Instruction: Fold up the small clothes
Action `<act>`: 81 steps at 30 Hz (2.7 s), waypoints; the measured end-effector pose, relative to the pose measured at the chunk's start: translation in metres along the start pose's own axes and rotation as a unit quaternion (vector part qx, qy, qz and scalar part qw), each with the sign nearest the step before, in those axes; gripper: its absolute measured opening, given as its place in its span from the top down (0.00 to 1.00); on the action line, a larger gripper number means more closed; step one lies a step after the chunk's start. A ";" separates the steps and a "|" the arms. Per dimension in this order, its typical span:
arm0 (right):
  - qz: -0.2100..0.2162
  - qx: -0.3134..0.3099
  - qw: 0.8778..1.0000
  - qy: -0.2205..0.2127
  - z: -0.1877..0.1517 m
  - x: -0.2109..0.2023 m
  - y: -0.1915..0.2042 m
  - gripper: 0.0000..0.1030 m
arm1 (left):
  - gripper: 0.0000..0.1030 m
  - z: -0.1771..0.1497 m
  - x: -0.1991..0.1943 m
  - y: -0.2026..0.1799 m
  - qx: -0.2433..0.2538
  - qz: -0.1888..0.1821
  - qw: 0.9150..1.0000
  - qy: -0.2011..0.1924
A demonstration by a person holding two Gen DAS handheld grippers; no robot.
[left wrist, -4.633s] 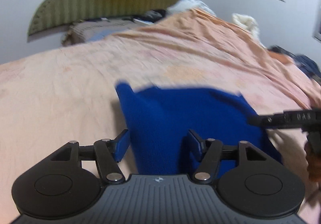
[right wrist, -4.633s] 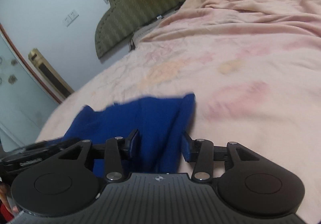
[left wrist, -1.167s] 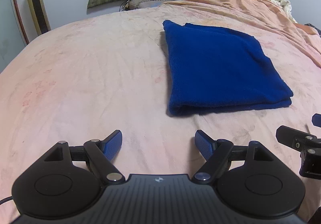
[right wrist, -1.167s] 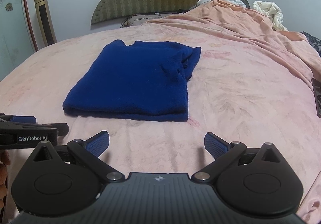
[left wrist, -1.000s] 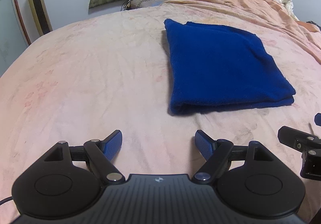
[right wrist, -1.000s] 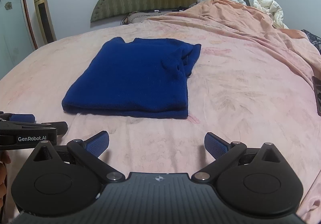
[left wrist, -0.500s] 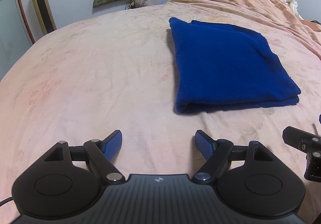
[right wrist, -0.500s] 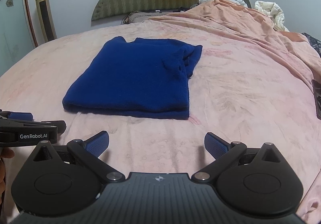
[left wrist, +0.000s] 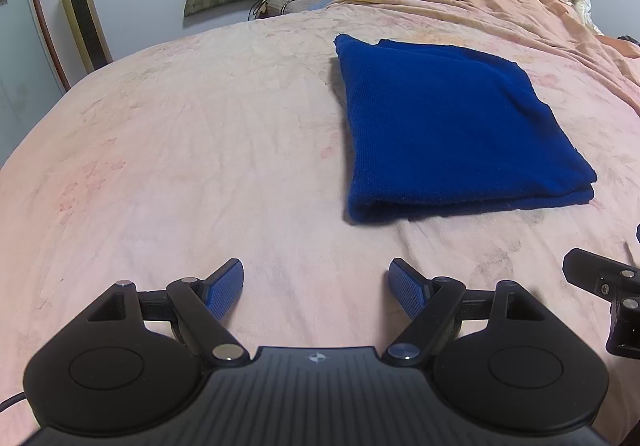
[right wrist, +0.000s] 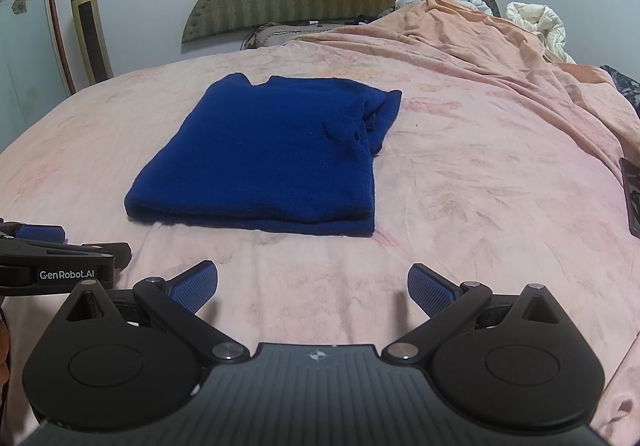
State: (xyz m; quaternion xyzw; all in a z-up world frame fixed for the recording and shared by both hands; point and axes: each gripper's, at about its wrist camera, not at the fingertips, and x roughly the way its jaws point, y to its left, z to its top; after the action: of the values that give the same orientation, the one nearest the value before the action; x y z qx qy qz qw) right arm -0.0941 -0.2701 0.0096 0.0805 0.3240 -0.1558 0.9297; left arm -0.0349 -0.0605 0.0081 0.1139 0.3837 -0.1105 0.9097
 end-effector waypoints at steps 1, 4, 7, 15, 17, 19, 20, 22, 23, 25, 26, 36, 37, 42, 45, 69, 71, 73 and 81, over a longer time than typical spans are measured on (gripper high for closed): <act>0.000 0.001 1.000 0.001 0.000 0.000 -0.001 0.00 | 0.22 0.000 0.000 0.000 0.001 0.001 1.000 -0.001; 0.001 0.001 1.000 0.001 0.000 0.000 -0.001 0.00 | 0.22 -0.001 -0.001 -0.002 0.003 0.005 1.000 -0.002; 0.001 0.001 1.000 0.001 0.000 0.000 -0.001 0.00 | 0.22 -0.001 -0.002 -0.004 0.003 0.008 1.000 -0.002; -0.002 0.002 1.000 -0.001 -0.001 -0.002 -0.003 0.00 | 0.22 -0.002 -0.002 -0.001 0.000 0.009 1.000 0.001; -0.001 0.001 1.000 0.000 -0.001 -0.002 -0.003 0.00 | 0.22 -0.002 -0.001 -0.001 0.000 0.009 1.000 0.001; 0.000 -0.001 1.000 0.000 -0.002 -0.002 -0.002 0.00 | 0.22 -0.002 -0.002 -0.001 0.000 0.009 1.000 0.001; 0.001 -0.001 1.000 0.000 -0.002 -0.002 -0.002 0.00 | 0.22 -0.002 -0.002 -0.001 0.001 0.009 1.000 0.001; 0.004 -0.003 1.000 0.000 -0.001 -0.002 0.000 0.00 | 0.22 -0.003 -0.002 0.000 0.001 0.010 1.000 0.000; 0.005 -0.005 1.000 -0.001 -0.001 -0.002 0.001 0.00 | 0.22 -0.003 -0.002 0.000 0.000 0.010 1.000 0.000; 0.007 -0.008 1.000 -0.001 -0.001 -0.002 0.003 0.00 | 0.22 -0.004 -0.002 0.001 -0.001 0.010 1.000 -0.001; 0.008 -0.010 1.000 -0.001 -0.002 -0.002 0.005 0.00 | 0.22 -0.004 -0.002 0.002 -0.002 0.011 1.000 -0.001; 0.008 -0.018 1.000 0.002 -0.002 -0.001 0.010 0.00 | 0.22 -0.006 -0.003 0.010 -0.013 0.015 1.000 -0.002; 0.009 -0.019 1.000 0.003 -0.002 0.000 0.011 0.00 | 0.22 -0.006 -0.003 0.010 -0.013 0.015 1.000 -0.002; 0.015 -0.029 0.999 0.003 -0.002 0.000 0.017 0.00 | 0.22 -0.006 -0.002 0.013 -0.016 0.013 1.000 0.001; 0.016 -0.033 0.999 0.003 -0.001 0.000 0.019 0.00 | 0.22 -0.006 -0.002 0.013 -0.015 0.013 1.000 0.002; 0.017 -0.046 0.999 0.004 0.001 0.001 0.023 0.00 | 0.22 -0.006 -0.002 0.013 -0.013 0.011 1.000 0.002; 0.017 -0.045 0.999 0.004 0.001 0.001 0.023 0.00 | 0.22 -0.006 -0.002 0.013 -0.013 0.011 1.000 0.003; 0.017 -0.045 0.999 0.004 0.000 0.001 0.023 0.00 | 0.22 -0.006 -0.002 0.013 -0.012 0.011 1.000 0.003; 0.017 -0.045 0.999 0.004 0.000 0.001 0.023 0.00 | 0.22 -0.006 -0.002 0.013 -0.013 0.011 1.000 0.002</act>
State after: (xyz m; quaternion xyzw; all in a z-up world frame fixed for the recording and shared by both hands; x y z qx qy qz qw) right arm -0.0856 -0.2492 0.0104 0.0448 0.3331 -0.1250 0.9335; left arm -0.0371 -0.0463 0.0071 0.1069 0.3855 -0.0953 0.9115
